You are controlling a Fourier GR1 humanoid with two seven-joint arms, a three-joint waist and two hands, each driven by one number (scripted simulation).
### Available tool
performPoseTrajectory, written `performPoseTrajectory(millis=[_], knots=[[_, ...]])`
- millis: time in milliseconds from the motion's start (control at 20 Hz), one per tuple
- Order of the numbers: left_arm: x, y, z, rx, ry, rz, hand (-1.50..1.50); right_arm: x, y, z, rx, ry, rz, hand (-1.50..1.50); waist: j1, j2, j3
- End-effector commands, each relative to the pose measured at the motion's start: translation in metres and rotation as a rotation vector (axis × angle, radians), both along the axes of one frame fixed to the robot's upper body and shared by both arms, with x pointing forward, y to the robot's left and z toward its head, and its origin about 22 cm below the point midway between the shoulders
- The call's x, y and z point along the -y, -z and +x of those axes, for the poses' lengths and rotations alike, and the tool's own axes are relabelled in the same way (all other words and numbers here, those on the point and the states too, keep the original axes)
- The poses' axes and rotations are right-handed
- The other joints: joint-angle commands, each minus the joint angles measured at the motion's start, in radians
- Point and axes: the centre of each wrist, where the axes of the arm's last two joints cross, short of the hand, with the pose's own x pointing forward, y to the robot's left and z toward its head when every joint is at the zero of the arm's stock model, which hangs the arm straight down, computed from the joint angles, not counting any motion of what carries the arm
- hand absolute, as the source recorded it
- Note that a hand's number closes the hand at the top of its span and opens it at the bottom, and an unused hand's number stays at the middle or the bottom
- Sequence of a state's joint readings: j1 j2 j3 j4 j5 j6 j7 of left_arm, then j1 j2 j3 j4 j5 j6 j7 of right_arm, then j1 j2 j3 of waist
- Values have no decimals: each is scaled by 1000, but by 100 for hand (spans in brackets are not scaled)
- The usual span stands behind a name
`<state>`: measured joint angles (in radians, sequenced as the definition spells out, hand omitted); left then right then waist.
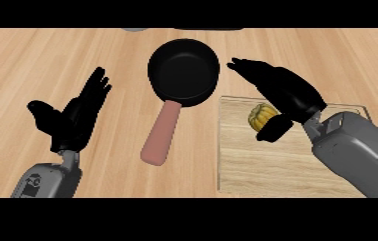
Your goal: Pick the squash from the tray and place it in the pot
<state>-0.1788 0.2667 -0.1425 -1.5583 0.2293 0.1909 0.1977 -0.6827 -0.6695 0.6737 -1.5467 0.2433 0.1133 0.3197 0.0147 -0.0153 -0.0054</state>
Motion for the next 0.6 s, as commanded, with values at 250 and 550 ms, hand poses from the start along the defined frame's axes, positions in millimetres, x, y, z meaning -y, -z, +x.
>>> performPoseTrajectory(millis=[250, 550], knots=[[4, -6, 0, -30, 17, -22, 0, -74, -85, -15, 10, 10, -508, -150, 5, 6, 0], [13, -9, -13, -34, 6, -3, 0, -121, -93, -9, -119, 85, -700, -150, 5, 4, 2]])
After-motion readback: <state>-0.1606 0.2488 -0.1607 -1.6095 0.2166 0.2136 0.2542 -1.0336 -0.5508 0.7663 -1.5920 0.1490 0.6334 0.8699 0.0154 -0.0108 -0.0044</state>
